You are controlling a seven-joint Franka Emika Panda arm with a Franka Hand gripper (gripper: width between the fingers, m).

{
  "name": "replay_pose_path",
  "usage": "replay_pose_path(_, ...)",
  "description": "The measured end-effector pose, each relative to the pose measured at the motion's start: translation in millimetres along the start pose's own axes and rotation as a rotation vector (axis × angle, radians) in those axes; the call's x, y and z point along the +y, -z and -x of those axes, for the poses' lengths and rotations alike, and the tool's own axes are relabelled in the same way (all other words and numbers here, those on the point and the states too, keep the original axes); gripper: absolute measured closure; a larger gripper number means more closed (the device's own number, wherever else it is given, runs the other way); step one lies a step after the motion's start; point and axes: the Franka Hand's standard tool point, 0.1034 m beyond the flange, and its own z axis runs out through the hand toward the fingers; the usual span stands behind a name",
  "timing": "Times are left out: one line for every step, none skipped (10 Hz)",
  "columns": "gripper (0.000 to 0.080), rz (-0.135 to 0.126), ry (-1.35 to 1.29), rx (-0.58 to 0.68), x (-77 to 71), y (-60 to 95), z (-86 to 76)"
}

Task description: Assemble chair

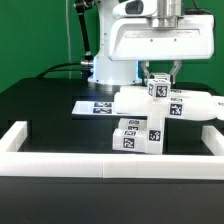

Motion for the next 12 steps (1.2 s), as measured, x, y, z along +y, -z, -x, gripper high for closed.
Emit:
replay_pose_path(0.0522, -0.002, -0.094, 0.0, -0.4, -0.1, 0.1)
replay_pose_path(0.0522, -0.002, -0.183, 0.0, -1.4, -0.3, 0.1)
replay_pose_path(0.0522, -0.003, -0.26, 0.0, -2.7, -0.3, 0.0)
replay_pose_path(0.0522, -0.01, -0.316, 0.0, -2.5, -0.2, -0.1)
replay_pose_path(0.0522, -0.011, -0.379, 0.0, -3.2, -0.1, -0.2)
replay_pose_path(0.0522, -0.013, -0.472, 0.0, -5.1, -0.1, -0.3)
replay_pose_path(0.0522, -0.017, -0.514, -0.001, -5.2, -0.1, -0.3)
replay_pose_path(0.0522, -0.018, -0.537, -0.001, -5.5, -0.1, -0.3)
replay_pose_path(0.0522, -0.019, -0.536, -0.002, -5.5, -0.2, -0.2)
replay_pose_path(0.0286, -0.019, -0.5, -0.001, -5.5, -0.2, -0.1)
replay_pose_path(0.0286, -0.02, -0.464, -0.003, -6.0, -0.4, 0.8)
replay_pose_path(0.0181, -0.021, -0.399, -0.003, -7.6, 0.2, 1.5)
